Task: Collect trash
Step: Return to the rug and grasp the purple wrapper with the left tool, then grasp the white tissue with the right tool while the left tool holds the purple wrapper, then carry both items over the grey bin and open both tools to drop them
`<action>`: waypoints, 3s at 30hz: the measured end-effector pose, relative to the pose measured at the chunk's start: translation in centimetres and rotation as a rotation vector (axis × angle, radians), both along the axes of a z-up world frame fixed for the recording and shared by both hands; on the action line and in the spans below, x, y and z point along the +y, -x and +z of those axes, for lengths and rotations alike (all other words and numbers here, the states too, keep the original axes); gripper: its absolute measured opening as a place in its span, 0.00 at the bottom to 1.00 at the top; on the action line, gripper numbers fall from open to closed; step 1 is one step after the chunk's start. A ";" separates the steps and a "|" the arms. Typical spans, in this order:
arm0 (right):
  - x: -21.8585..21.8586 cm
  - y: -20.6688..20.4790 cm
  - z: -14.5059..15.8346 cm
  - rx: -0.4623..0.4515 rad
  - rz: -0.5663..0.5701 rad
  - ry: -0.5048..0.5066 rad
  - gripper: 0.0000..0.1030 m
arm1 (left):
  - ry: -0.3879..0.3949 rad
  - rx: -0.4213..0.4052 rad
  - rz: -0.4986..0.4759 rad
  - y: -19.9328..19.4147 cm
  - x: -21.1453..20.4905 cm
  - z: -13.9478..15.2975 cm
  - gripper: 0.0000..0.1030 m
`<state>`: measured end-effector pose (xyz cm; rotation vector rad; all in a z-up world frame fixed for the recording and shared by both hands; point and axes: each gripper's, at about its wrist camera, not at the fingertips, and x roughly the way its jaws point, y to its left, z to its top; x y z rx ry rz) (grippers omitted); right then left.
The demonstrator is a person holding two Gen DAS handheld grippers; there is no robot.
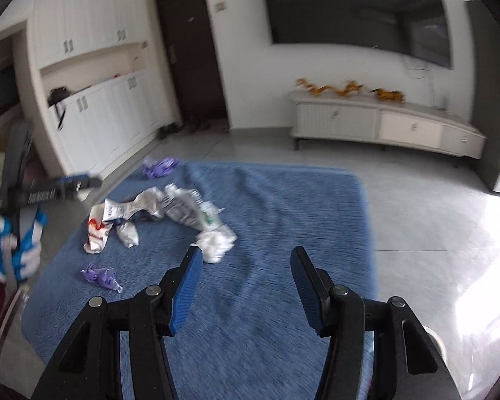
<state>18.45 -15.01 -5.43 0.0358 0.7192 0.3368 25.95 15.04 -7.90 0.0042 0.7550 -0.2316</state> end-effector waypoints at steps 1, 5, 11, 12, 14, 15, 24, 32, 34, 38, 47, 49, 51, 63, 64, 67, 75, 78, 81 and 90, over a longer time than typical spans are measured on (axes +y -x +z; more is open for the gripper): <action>0.8 -1.0 -0.7 0.014 0.021 0.005 0.51 | -0.005 0.013 0.022 -1.7 1.1 -0.3 0.65; 2.9 -3.8 -2.8 0.056 0.083 0.014 0.55 | -0.047 0.065 0.059 -7.4 3.6 -1.8 0.69; 5.0 -7.1 -5.3 0.104 0.140 0.028 0.56 | -0.092 0.129 0.067 -15.9 5.5 -4.3 0.69; 5.3 -7.6 -5.6 0.110 0.145 0.029 0.56 | -0.090 0.137 0.061 -16.9 5.5 -4.7 0.69; 5.7 -8.4 -6.2 0.122 0.148 0.028 0.56 | -0.079 0.165 0.037 -18.7 5.2 -5.4 0.69; 5.7 -8.8 -6.5 0.127 0.148 0.027 0.56 | -0.075 0.184 0.022 -19.6 4.9 -5.9 0.69; 5.3 -10.4 -8.5 0.176 0.129 -0.001 0.56 | -0.139 0.275 -0.019 -23.4 2.7 -9.5 0.69; 4.2 -10.3 -8.9 0.190 0.124 -0.036 0.37 | -0.215 0.296 -0.090 -22.7 0.9 -11.5 0.38; 3.9 -10.2 -8.9 0.191 0.127 -0.048 0.29 | -0.216 0.287 -0.103 -22.1 0.7 -11.3 0.36; 3.7 -9.5 -8.6 0.185 0.137 -0.045 0.14 | -0.227 0.257 -0.122 -20.7 0.4 -10.6 0.34; 2.4 -5.4 -6.8 0.160 0.131 -0.056 0.07 | -0.200 0.167 -0.117 -15.5 1.2 -5.9 0.34; 2.2 -4.2 -6.1 0.143 0.125 -0.065 0.06 | -0.193 0.140 -0.116 -13.9 1.4 -4.3 0.34; 1.7 -2.6 -5.2 0.120 0.117 -0.077 0.06 | -0.180 0.107 -0.119 -11.5 1.7 -2.6 0.34; -4.3 6.1 0.4 -0.030 -0.007 -0.114 0.06 | -0.117 -0.046 -0.259 0.9 -3.6 5.3 0.34; -5.4 6.8 0.7 -0.041 -0.028 -0.118 0.06 | -0.109 -0.051 -0.278 1.7 -4.7 5.6 0.34; -8.5 8.5 1.0 -0.060 -0.093 -0.127 0.06 | -0.088 -0.058 -0.359 3.5 -9.2 6.2 0.34; -19.1 11.7 -2.4 -0.031 -0.333 -0.165 0.06 | -0.062 0.032 -0.626 5.3 -27.0 3.2 0.34; -23.0 12.5 -4.9 0.007 -0.424 -0.175 0.06 | -0.091 0.093 -0.718 6.1 -34.8 0.5 0.34; -26.4 12.6 -7.8 0.060 -0.503 -0.188 0.06 | -0.101 0.172 -0.770 6.3 -41.5 -2.7 0.36; -32.4 11.8 -15.3 0.209 -0.622 -0.231 0.06 | -0.153 0.330 -0.826 7.0 -53.3 -10.9 0.43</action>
